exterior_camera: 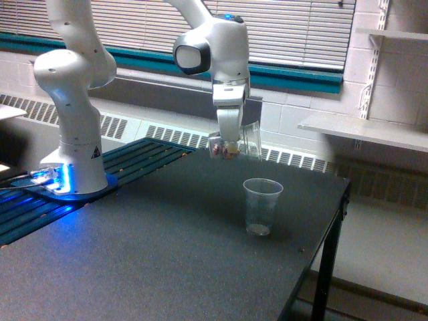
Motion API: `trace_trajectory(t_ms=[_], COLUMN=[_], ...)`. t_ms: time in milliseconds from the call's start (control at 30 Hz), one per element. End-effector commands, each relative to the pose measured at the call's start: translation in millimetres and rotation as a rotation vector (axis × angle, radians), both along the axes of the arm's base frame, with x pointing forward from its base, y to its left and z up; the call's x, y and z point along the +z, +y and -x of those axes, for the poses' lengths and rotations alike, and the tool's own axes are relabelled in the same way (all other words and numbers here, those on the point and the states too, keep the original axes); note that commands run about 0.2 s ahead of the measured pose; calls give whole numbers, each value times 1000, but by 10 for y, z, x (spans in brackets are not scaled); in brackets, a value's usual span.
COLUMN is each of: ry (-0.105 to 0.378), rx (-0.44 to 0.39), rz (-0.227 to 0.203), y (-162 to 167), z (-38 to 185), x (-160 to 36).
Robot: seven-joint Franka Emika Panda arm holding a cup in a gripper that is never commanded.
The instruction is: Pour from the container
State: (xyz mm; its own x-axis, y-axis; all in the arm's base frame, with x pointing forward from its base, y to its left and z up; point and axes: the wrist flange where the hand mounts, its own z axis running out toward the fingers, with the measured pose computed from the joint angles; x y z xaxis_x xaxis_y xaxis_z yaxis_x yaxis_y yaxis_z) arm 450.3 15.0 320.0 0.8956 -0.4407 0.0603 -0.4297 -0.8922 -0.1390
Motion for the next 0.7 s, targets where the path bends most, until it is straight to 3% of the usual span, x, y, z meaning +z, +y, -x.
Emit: trace_trajectory(t_ms=[33,700], ry=[20,143], rx=[3,39], rz=[11,36], y=[-95,-89], z=[-18,-34], x=[2,-148])
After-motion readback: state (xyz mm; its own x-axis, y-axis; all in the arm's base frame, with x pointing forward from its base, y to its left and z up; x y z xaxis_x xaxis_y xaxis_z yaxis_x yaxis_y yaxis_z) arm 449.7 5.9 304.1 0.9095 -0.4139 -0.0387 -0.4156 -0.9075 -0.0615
